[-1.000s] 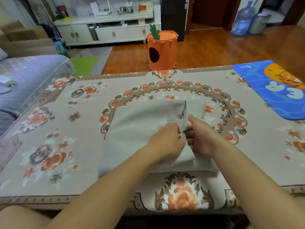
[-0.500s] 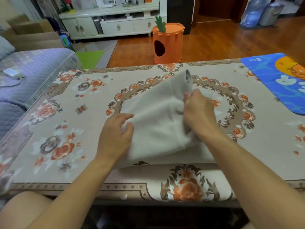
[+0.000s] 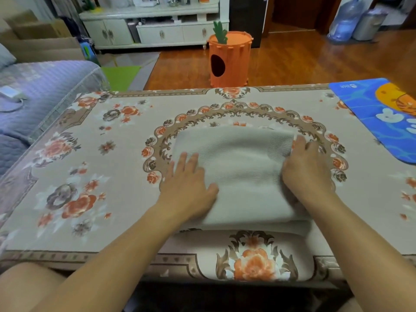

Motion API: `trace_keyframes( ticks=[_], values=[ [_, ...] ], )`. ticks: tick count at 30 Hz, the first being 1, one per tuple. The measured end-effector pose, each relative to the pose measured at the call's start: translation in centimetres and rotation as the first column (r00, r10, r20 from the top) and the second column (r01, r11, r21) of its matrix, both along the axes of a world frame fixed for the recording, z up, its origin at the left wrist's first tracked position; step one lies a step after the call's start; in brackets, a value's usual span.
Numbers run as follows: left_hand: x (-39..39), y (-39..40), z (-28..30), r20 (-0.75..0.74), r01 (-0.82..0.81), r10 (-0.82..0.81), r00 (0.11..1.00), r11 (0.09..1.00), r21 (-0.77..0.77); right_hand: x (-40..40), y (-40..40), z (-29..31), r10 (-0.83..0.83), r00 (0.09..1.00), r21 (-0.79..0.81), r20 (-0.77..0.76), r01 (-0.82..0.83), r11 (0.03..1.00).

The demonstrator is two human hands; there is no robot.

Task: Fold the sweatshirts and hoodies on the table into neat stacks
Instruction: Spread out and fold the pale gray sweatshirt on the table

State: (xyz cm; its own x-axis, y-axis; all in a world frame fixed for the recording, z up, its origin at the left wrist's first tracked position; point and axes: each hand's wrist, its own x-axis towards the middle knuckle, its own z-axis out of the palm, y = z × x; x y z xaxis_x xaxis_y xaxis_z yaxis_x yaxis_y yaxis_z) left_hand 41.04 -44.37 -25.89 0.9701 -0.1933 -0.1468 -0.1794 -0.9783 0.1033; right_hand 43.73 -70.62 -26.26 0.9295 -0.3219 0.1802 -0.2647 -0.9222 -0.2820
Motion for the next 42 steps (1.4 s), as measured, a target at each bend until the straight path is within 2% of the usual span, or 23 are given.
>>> trace_keyframes(
  ticks=[2, 3, 5, 6, 10, 12, 14, 15, 17, 19, 22, 25, 26, 27, 28, 30, 32, 33, 35, 37, 38, 40, 42],
  values=[
    [0.0, -2.4, -0.5, -0.011, 0.018, -0.018, 1.000, 0.999, -0.038, 1.6, 1.9, 2.2, 0.155, 0.971, -0.034, 0.183, -0.151, 0.988],
    [-0.2, -3.4, -1.2, -0.045, 0.026, -0.027, 0.999, 0.999, -0.019, 2.5, 3.3, 2.9, 0.285, 0.936, -0.069, 0.207, -0.277, 0.958],
    [-0.3, -4.0, -2.2, -0.085, 0.016, -0.014, 0.996, 1.000, 0.023, 4.6, 5.4, 2.6, 0.488, 0.867, -0.143, 0.097, -0.473, 0.869],
    [-0.1, -3.9, -2.4, -0.081, 0.008, -0.005, 0.997, 1.000, 0.027, 5.5, 5.7, 1.6, 0.523, 0.852, -0.143, 0.001, -0.518, 0.843],
    [-0.8, -2.7, -2.3, 0.004, 0.056, -0.056, 0.998, 0.998, -0.035, 8.2, 3.1, -2.1, 0.462, 0.787, 0.066, -0.410, -0.479, 0.875],
    [-2.2, -1.3, -2.4, 0.017, 0.053, -0.051, 0.999, 0.991, -0.121, 10.4, 2.5, -0.8, 0.441, 0.762, 0.034, -0.474, -0.485, 0.874],
    [-4.0, 0.6, -2.2, 0.008, -0.076, 0.080, 0.997, 0.970, -0.233, 12.3, 2.7, 1.1, 0.423, 0.783, -0.069, -0.456, -0.505, 0.861],
    [-4.7, 1.7, -2.1, -0.011, -0.191, 0.196, 0.981, 0.937, -0.292, 12.9, 2.9, 1.8, 0.439, 0.786, -0.089, -0.436, -0.523, 0.848],
    [-5.9, 3.8, -1.4, -0.143, -0.432, 0.410, 0.901, 0.822, -0.371, 13.6, 3.7, 2.2, 0.515, 0.736, -0.011, -0.438, -0.578, 0.816],
    [-5.9, 5.5, -0.6, -0.308, -0.584, 0.498, 0.811, 0.722, -0.371, 14.0, 4.4, 2.2, 0.564, 0.678, 0.123, -0.471, -0.583, 0.803],
    [-5.0, 5.7, 0.4, -0.518, -0.683, 0.455, 0.725, 0.576, -0.450, 14.8, 4.5, 2.7, 0.565, 0.657, 0.156, -0.500, -0.573, 0.805],
    [-3.2, 5.9, 1.2, -0.572, -0.702, 0.408, 0.712, 0.381, -0.602, 14.6, 4.7, 4.1, 0.490, 0.667, 0.087, -0.562, -0.541, 0.837],
    [-1.9, 6.5, 1.8, -0.551, -0.688, 0.417, 0.723, 0.354, -0.634, 14.4, 4.4, 4.6, 0.460, 0.679, 0.061, -0.571, -0.524, 0.849],
    [-0.1, 7.3, 2.8, -0.476, -0.653, 0.461, 0.749, 0.391, -0.649, 14.2, 4.0, 5.2, 0.439, 0.700, 0.055, -0.562, -0.499, 0.865],
    [2.0, 8.5, 3.6, -0.351, -0.607, 0.522, 0.777, 0.473, -0.639, 13.7, 3.5, 5.8, 0.415, 0.731, 0.068, -0.542, -0.454, 0.889],
    [6.4, 10.6, 5.3, -0.039, -0.531, 0.604, 0.796, 0.666, -0.523, 12.1, 2.6, 6.0, 0.361, 0.796, 0.233, -0.485, -0.280, 0.931],
    [9.3, 10.7, 5.6, 0.158, -0.496, 0.593, 0.789, 0.768, -0.405, 9.2, 2.2, 4.6, 0.343, 0.814, 0.385, -0.468, -0.161, 0.909],
    [10.0, 9.7, 5.1, 0.186, -0.464, 0.551, 0.813, 0.807, -0.364, 7.5, 2.1, 3.5, 0.353, 0.806, 0.415, -0.475, -0.148, 0.898],
    [9.8, 6.5, 2.7, 0.141, -0.346, 0.403, 0.904, 0.885, -0.311, 4.6, 1.9, 2.0, 0.370, 0.793, 0.471, -0.484, -0.121, 0.874],
    [7.4, 3.4, -0.2, 0.096, -0.216, 0.228, 0.969, 0.969, -0.121, 3.9, 1.4, 2.0, 0.358, 0.827, 0.476, -0.433, -0.127, 0.870],
    [6.2, 2.6, -1.6, 0.085, -0.172, 0.172, 0.981, 0.985, -0.017, 4.2, 1.4, 2.3, 0.322, 0.873, 0.392, -0.366, -0.170, 0.904],
    [4.6, 2.1, -3.1, 0.108, -0.157, 0.149, 0.983, 0.985, 0.071, 4.8, 2.8, 3.4, 0.293, 0.950, 0.224, -0.105, -0.265, 0.938],
    [4.4, 2.0, -3.2, 0.138, -0.184, 0.173, 0.975, 0.980, 0.077, 5.0, 5.7, 4.0, 0.390, 0.912, 0.080, 0.123, -0.401, 0.912]
  ],
)
